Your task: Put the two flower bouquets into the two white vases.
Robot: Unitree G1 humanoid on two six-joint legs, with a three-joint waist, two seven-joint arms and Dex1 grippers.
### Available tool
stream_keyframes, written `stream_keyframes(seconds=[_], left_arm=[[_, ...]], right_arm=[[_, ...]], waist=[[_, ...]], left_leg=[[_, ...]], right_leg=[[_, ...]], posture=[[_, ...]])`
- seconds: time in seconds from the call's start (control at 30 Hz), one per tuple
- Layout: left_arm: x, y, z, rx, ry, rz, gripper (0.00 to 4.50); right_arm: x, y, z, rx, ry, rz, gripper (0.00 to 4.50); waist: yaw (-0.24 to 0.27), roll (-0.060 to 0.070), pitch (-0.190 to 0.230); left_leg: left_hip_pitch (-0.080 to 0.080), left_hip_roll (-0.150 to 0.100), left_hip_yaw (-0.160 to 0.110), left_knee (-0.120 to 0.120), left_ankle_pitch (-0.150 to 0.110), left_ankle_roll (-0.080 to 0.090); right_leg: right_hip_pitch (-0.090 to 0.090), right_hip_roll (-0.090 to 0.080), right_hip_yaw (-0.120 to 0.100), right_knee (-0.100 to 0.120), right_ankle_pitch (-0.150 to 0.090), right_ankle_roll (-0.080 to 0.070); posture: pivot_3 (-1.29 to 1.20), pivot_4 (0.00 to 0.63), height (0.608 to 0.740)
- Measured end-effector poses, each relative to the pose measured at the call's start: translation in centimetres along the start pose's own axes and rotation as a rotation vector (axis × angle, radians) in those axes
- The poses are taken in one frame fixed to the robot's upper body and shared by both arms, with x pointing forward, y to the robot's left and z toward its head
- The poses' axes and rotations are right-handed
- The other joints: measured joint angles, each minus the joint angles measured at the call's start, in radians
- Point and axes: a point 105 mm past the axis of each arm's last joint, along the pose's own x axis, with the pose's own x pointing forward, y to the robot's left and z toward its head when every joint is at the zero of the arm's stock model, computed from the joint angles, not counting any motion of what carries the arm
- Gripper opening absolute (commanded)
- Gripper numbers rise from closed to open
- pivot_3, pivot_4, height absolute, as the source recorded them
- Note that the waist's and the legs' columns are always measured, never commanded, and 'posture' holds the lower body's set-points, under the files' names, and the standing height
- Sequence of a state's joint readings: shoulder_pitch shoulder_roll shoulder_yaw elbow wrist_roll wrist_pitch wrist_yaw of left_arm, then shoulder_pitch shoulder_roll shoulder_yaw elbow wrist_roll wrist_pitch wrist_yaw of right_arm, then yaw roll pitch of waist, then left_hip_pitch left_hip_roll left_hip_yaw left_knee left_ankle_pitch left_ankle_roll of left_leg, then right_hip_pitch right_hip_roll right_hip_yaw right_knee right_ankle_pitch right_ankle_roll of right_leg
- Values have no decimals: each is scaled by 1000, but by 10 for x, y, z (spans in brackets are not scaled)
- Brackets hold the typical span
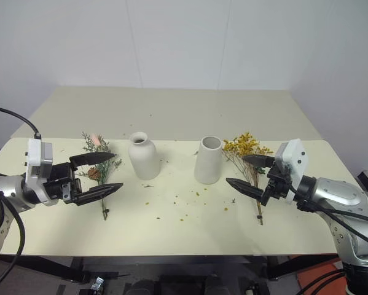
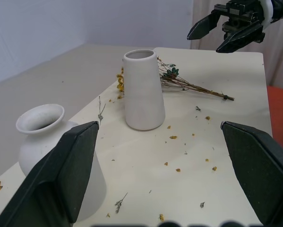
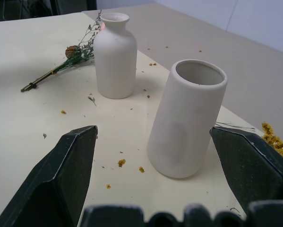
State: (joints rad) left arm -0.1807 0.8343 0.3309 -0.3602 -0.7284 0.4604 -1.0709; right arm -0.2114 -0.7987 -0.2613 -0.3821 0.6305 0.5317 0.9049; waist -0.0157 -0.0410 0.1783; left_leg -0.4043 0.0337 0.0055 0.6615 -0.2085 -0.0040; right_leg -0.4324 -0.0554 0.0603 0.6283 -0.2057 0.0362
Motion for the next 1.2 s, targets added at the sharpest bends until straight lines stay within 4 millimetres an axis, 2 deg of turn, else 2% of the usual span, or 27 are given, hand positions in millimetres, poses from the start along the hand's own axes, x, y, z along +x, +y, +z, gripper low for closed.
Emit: stream_keyframes(seconds=[0.33,0.47,0.6,0.73,0.83,0.93,1.03,1.1,1.2], left_arm=[[-1,0,-3,-6,10,19,4500],[-6,10,-8,-25,51,143,4500],[-13,23,-4,-51,93,265,4500],[-15,34,12,-103,242,360,4500],[-22,32,16,-123,457,390,4500],[-27,31,17,-213,533,408,4500],[-34,41,23,-300,620,472,4500],[-40,43,20,-345,685,490,4500],[-51,43,-2,-448,827,506,4500]], right_arm=[[2,-1,3,-9,-7,5,4467],[6,-3,4,1,-16,17,4467],[13,-5,9,-3,-34,52,4467],[23,-8,30,-46,-94,99,4467],[32,-3,41,-78,-123,167,4467],[42,1,46,-86,-144,220,4467],[54,4,59,-126,-177,260,4467],[58,5,67,-150,-193,282,4467],[61,5,68,-156,-197,298,4467]], waist=[[-1,0,0],[-2,0,0],[-3,0,0],[-4,-2,1],[-7,-2,1],[-7,-3,2],[-8,-3,2],[-9,-3,2],[-12,-3,2]], left_leg=[[0,0,0,0,0,0],[0,0,0,0,0,0],[0,0,0,0,0,0],[0,0,-1,0,0,0],[-1,0,-1,-2,0,0],[-1,0,-1,-2,0,0],[0,0,-1,-2,0,0],[-1,0,-1,-2,0,0],[-2,0,-1,-3,0,0]], right_leg=[[0,0,0,0,0,0],[0,0,0,0,1,1],[0,0,0,0,2,3],[-1,0,0,1,3,5],[-2,0,0,0,3,5],[-3,1,0,1,3,5],[-4,1,0,2,3,5],[-4,1,0,2,2,4],[-6,1,0,2,2,4]], posture=[[0,150,740],[0,150,740],[0,150,740],[0,150,740],[0,150,740],[0,150,740],[0,150,740],[0,150,740],[0,150,740]])
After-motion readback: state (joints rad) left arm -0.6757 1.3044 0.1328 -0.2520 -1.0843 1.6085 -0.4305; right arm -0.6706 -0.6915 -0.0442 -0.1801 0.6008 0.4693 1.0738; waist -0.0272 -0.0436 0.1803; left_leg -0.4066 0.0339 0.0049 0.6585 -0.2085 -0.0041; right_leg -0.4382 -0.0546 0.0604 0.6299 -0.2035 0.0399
